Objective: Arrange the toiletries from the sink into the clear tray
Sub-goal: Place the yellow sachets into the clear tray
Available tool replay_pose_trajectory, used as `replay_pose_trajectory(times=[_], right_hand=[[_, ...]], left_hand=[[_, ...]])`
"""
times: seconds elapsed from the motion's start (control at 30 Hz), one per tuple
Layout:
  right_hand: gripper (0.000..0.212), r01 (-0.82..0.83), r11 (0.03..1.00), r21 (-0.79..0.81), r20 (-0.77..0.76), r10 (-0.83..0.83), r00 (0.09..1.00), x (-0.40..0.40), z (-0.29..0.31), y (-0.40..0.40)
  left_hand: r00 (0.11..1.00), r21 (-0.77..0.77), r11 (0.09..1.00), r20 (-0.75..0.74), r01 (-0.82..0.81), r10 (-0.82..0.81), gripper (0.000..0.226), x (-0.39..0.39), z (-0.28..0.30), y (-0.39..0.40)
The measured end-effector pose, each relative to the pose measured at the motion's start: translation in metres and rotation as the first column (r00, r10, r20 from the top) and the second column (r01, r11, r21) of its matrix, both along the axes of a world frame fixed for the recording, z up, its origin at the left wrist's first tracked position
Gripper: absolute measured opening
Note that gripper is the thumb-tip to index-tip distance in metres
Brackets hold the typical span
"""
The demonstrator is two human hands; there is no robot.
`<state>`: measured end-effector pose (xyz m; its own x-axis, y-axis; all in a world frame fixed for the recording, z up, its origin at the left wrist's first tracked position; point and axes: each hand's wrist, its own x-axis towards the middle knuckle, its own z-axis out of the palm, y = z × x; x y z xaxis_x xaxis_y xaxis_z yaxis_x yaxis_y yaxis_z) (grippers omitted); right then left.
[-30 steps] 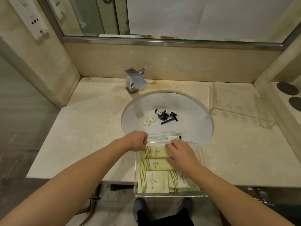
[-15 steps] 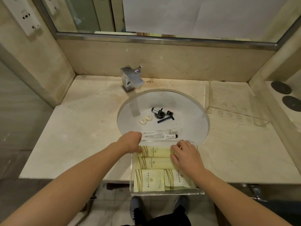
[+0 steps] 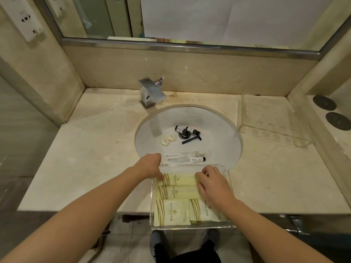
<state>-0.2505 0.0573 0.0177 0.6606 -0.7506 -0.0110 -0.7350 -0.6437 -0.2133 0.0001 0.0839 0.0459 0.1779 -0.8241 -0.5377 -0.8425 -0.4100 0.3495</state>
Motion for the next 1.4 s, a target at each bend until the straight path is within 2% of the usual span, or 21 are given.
replay_pose_trajectory(times=[0.3, 0.5, 0.7, 0.87, 1.27, 1.33, 1.4], right_hand=[[0.018, 0.061, 0.998, 0.031, -0.065, -0.059, 0.996, -0.004, 0.014, -0.006], [0.045, -0.243, 0.951, 0.19, -0.249, 0.286, 0.925, -0.02, 0.026, -0.003], [0.069, -0.401, 0.904, 0.149, -0.254, 0.427, 0.868, -0.024, 0.024, 0.0], [0.068, -0.481, 0.874, 0.067, -0.288, 0.479, 0.829, -0.023, 0.022, 0.002], [0.064, -0.531, 0.84, 0.116, -0.293, 0.539, 0.789, -0.021, 0.024, 0.007], [0.067, -0.519, 0.847, 0.115, -0.314, 0.526, 0.79, -0.023, 0.023, 0.009], [0.071, -0.48, 0.866, 0.137, -0.327, 0.497, 0.803, -0.025, 0.023, 0.012]], left_hand=[[1.0, 0.007, 1.0, -0.006, 0.005, -0.005, 0.05, 0.005, -0.004, -0.004], [1.0, 0.006, 1.0, 0.006, 0.015, -0.015, 0.049, 0.007, -0.006, -0.008], [1.0, -0.001, 1.0, 0.0, 0.016, -0.016, 0.048, 0.008, -0.007, -0.006], [1.0, 0.003, 1.0, 0.015, 0.007, -0.007, 0.046, 0.01, -0.008, -0.002], [1.0, 0.001, 1.0, 0.013, -0.006, 0.006, 0.048, 0.007, -0.003, 0.007], [1.0, 0.022, 1.0, 0.005, -0.002, 0.002, 0.054, 0.006, -0.002, 0.008], [1.0, 0.062, 0.998, -0.005, 0.011, -0.011, 0.073, 0.002, -0.002, 0.009]])
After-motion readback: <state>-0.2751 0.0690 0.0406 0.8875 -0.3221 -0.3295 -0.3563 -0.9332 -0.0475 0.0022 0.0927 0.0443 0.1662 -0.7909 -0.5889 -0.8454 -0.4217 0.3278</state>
